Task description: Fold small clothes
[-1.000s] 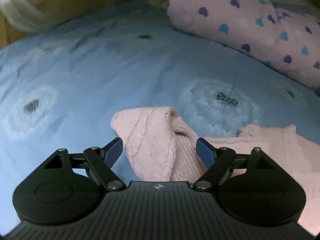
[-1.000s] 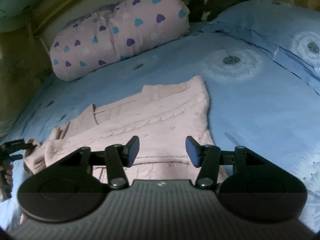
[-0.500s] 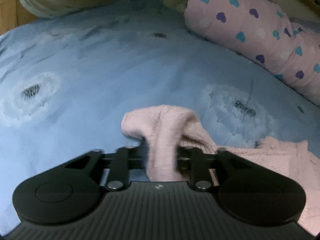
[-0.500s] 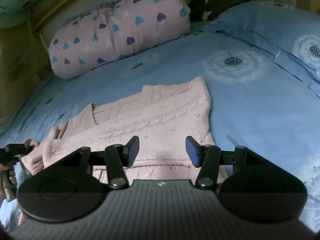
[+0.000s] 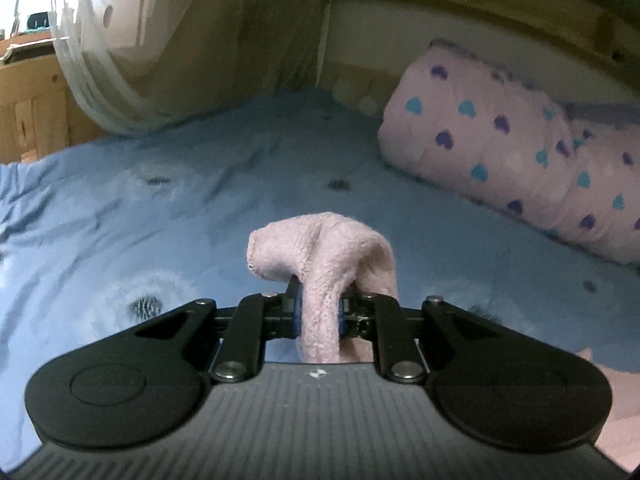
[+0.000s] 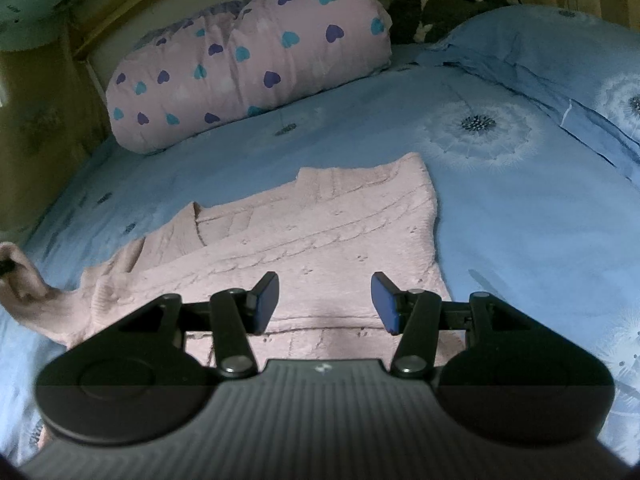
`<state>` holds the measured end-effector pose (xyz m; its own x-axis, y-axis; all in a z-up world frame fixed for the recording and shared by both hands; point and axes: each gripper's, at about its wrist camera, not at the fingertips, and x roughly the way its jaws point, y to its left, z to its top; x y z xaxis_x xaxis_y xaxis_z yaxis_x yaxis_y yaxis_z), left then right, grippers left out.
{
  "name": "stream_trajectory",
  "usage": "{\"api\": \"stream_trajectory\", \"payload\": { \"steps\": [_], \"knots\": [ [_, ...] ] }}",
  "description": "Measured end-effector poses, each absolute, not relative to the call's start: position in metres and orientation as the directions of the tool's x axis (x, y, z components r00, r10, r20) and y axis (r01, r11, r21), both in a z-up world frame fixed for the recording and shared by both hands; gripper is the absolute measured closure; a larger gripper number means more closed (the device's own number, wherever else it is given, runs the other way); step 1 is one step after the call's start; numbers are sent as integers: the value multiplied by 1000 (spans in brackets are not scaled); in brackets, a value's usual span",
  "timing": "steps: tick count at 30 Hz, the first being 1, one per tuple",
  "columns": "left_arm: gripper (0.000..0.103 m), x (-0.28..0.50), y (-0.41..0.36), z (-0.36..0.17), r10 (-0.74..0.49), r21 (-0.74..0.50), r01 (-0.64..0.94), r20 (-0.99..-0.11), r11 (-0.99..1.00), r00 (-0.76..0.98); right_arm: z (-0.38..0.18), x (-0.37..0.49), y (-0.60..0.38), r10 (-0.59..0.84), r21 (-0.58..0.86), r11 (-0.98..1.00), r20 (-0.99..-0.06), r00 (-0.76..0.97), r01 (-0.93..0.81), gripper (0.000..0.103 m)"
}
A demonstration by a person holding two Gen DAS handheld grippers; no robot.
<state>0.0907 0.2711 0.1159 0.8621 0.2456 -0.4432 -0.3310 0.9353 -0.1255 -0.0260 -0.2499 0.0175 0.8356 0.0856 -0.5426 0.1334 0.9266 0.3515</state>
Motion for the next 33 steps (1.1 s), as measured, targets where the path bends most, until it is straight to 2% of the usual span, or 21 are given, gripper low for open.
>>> {"api": "stream_trajectory", "payload": {
  "steps": [6,13,19,22,26,29,33],
  "knots": [
    [85,65,236,156,144,-177,-221,-368,959,919,19,-27,-248,90,360,924,-537,839,131,50],
    [85,41,158,191,-23,-237,-44,-269,970,963,20,-29,-253,84,376,915,-529,845,145,50],
    [85,34,81,186,-165,-269,93,-258,959,952,23,-33,-260,80,396,905,-515,854,154,50],
    [85,39,41,165,-228,-277,145,-296,950,928,24,-34,-265,77,405,900,-511,856,161,50],
    [85,42,-7,127,-288,-265,191,-397,945,871,27,-37,-272,74,417,894,-496,865,163,50],
    [85,48,-33,95,-312,-211,236,-491,948,813,29,-40,-280,70,428,888,-488,870,169,50],
    [84,51,-57,49,-264,-101,257,-612,961,746,29,-44,-286,54,433,881,-491,870,190,48]
  ]
}}
